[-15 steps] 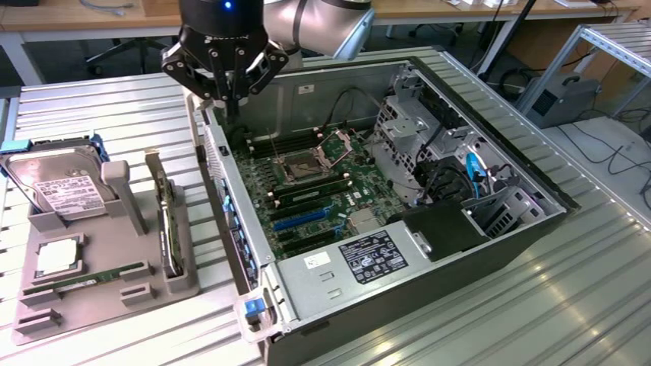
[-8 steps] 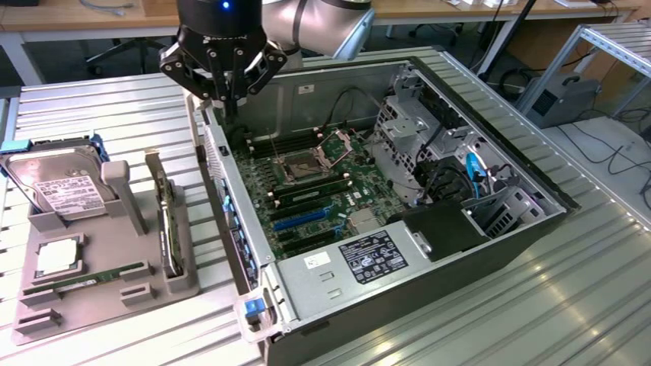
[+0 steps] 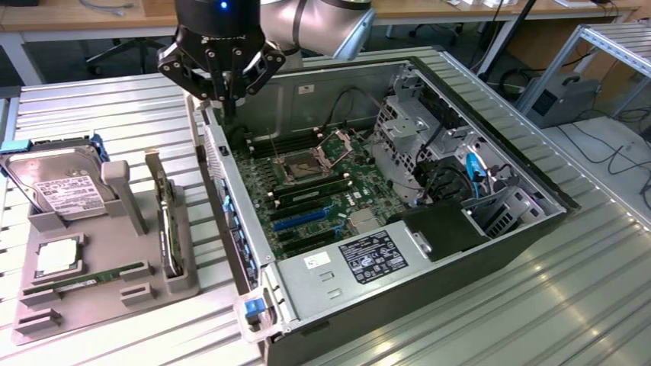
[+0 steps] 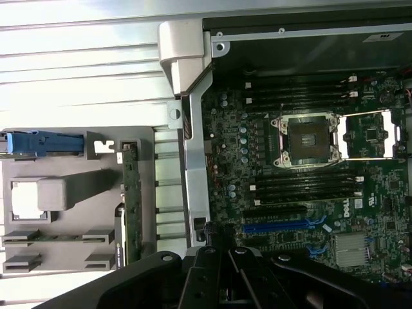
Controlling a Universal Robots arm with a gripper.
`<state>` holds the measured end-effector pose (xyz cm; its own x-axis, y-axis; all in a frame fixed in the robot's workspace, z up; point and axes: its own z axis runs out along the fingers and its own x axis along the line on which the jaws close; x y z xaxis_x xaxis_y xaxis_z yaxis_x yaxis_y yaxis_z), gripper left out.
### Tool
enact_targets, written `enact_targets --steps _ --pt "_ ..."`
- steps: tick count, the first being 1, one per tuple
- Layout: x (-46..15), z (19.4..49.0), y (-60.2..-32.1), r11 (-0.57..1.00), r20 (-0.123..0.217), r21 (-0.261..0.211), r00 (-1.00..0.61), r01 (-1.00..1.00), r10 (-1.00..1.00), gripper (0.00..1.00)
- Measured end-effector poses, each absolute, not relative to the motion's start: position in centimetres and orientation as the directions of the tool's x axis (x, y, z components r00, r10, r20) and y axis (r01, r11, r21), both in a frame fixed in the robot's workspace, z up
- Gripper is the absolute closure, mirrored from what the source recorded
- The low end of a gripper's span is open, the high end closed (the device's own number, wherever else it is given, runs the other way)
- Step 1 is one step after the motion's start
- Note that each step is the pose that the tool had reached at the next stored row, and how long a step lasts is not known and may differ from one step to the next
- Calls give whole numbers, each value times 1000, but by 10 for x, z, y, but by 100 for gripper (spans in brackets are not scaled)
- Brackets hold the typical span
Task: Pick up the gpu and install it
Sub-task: 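Reach for the gpu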
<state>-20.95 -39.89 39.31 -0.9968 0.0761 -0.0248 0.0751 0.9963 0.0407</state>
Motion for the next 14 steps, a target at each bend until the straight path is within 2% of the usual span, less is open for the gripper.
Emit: enact_targets --steps 14 --pt "-213 393 -399 996 -25 41 -997 75 76 89"
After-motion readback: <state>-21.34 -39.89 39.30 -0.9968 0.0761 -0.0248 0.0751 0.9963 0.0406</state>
